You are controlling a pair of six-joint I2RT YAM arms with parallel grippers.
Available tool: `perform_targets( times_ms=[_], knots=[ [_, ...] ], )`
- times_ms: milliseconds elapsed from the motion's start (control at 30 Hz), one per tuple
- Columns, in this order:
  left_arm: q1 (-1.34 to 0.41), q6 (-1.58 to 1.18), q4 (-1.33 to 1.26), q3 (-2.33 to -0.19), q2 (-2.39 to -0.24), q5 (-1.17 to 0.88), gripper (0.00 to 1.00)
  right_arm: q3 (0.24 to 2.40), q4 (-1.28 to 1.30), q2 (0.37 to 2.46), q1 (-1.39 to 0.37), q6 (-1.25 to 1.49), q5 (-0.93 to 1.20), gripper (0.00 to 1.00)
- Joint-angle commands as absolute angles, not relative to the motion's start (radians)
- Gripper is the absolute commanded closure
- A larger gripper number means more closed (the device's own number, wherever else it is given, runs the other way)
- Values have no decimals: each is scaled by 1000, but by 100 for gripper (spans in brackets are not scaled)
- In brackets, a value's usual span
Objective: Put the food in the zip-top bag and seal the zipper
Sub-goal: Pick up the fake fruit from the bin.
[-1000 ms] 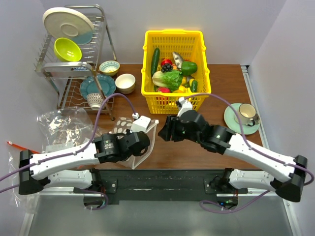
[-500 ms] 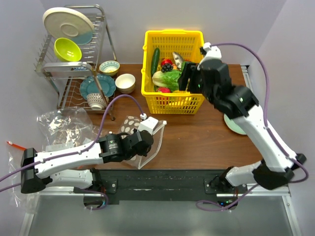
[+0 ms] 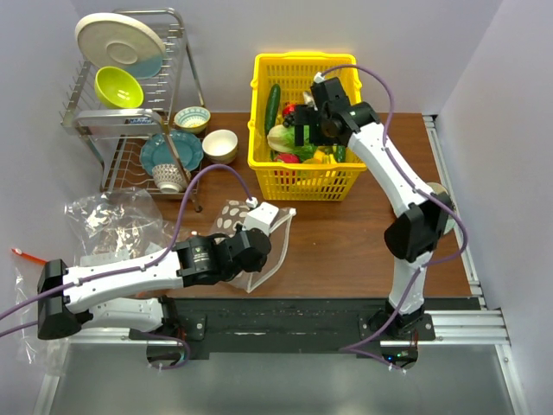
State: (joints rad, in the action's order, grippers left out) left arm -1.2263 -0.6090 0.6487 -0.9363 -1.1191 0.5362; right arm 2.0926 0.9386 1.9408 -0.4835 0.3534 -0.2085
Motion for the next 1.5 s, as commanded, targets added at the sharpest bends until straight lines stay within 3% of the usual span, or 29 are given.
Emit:
perform_targets(
  times_ms=[0,367,700,767,867,900,1467],
  knots=[
    [-1226,-624,584,-930,-1117,566,100,2106,914,1969,-463,322,-138,1],
    [-1226,-660,623,-943,-1104,566,100,1947,841,2068,-462,364,-72,3],
    [-1226,-670,643,-946,-1114,592,100,1944,853,2158,-459,388,-218,2],
    [-1226,-670,646,-946,-1114,603,100,1944,833,2163,-459,385,-230,5],
    [-1226,-672,650,-953,-1115,604,100,1968,833,2152,-457,376,-213,26],
    [-1226,-675,655,-959,-1118,604,100,1971,831,2128,-459,373,-209,28],
    [-1226,-704,704,-985,-1114,609,100,2042,796,1763,-459,304,-35,39]
  ],
)
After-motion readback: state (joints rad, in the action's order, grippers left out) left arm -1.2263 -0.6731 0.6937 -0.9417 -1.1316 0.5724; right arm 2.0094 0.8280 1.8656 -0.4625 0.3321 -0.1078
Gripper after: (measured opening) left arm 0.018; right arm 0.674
